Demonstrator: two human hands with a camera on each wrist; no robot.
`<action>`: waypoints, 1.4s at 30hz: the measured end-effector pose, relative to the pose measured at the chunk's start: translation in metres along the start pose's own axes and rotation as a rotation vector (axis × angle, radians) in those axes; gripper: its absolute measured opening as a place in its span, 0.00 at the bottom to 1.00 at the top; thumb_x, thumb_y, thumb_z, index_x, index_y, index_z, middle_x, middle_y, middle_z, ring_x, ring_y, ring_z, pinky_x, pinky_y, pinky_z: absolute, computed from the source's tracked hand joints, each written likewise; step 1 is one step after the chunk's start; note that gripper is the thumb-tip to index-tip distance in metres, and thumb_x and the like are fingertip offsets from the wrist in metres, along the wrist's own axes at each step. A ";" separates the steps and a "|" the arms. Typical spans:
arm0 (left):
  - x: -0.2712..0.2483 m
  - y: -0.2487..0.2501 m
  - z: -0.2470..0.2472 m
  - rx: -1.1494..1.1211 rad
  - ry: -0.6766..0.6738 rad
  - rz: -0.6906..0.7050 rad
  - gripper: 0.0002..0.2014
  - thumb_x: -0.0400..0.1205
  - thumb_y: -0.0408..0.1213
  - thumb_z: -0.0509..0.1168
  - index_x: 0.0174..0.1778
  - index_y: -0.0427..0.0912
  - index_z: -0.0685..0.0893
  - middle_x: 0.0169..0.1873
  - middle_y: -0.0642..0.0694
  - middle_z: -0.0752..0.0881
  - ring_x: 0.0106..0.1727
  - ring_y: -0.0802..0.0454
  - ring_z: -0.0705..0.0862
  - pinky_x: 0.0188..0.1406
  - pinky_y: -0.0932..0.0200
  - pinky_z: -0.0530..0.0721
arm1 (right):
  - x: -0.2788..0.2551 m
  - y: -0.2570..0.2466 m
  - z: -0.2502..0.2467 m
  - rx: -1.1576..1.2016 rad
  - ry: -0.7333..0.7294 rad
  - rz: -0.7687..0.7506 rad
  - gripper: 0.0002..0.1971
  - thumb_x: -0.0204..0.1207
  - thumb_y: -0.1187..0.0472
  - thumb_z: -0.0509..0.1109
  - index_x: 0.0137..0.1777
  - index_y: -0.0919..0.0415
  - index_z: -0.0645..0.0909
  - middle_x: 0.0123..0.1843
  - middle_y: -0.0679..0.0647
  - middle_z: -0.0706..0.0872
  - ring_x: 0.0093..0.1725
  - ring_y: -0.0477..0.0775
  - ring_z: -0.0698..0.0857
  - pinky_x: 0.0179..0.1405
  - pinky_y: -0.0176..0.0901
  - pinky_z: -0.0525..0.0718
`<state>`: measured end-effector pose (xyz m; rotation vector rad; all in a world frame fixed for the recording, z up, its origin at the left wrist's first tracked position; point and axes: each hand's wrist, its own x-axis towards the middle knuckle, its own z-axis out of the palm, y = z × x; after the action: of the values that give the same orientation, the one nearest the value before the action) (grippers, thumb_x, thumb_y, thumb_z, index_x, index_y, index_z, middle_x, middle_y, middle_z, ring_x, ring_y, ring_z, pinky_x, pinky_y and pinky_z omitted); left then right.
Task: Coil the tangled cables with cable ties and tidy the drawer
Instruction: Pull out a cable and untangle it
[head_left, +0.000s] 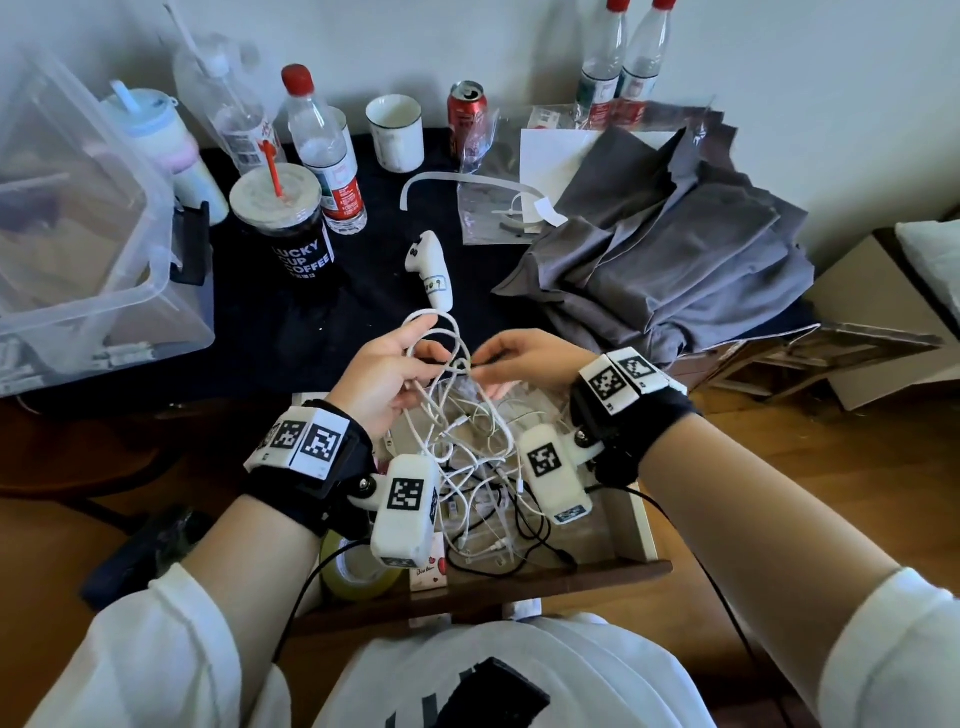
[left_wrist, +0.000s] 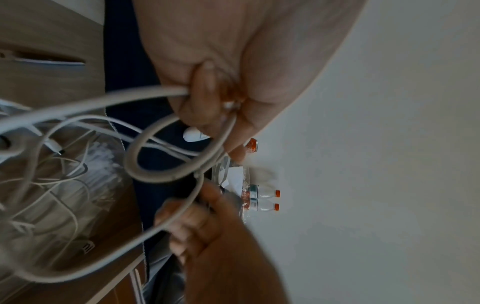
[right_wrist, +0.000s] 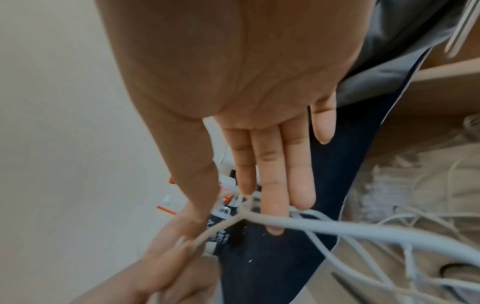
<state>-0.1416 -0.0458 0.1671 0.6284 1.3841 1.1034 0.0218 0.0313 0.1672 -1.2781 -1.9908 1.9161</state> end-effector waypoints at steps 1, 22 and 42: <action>0.000 0.000 0.002 0.013 -0.018 0.003 0.30 0.80 0.15 0.54 0.78 0.41 0.68 0.38 0.48 0.78 0.19 0.64 0.71 0.12 0.72 0.59 | 0.001 -0.005 0.003 0.012 -0.011 -0.004 0.05 0.76 0.60 0.70 0.44 0.61 0.79 0.35 0.57 0.86 0.34 0.47 0.86 0.46 0.37 0.85; 0.016 -0.038 -0.028 0.467 -0.013 -0.012 0.11 0.87 0.31 0.56 0.42 0.42 0.81 0.25 0.48 0.67 0.13 0.62 0.61 0.11 0.70 0.61 | -0.008 -0.036 -0.025 0.419 0.400 -0.370 0.11 0.75 0.72 0.68 0.34 0.59 0.75 0.21 0.50 0.77 0.15 0.38 0.70 0.13 0.27 0.62; 0.019 -0.040 -0.026 0.621 -0.169 -0.168 0.06 0.84 0.30 0.59 0.44 0.40 0.80 0.27 0.49 0.71 0.20 0.59 0.64 0.15 0.67 0.63 | 0.013 0.004 -0.036 -0.008 0.625 -0.230 0.23 0.82 0.50 0.60 0.24 0.53 0.73 0.13 0.43 0.68 0.15 0.42 0.66 0.21 0.31 0.62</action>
<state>-0.1602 -0.0517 0.1193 1.0016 1.5993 0.4606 0.0366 0.0669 0.1651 -1.3581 -1.7180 1.2046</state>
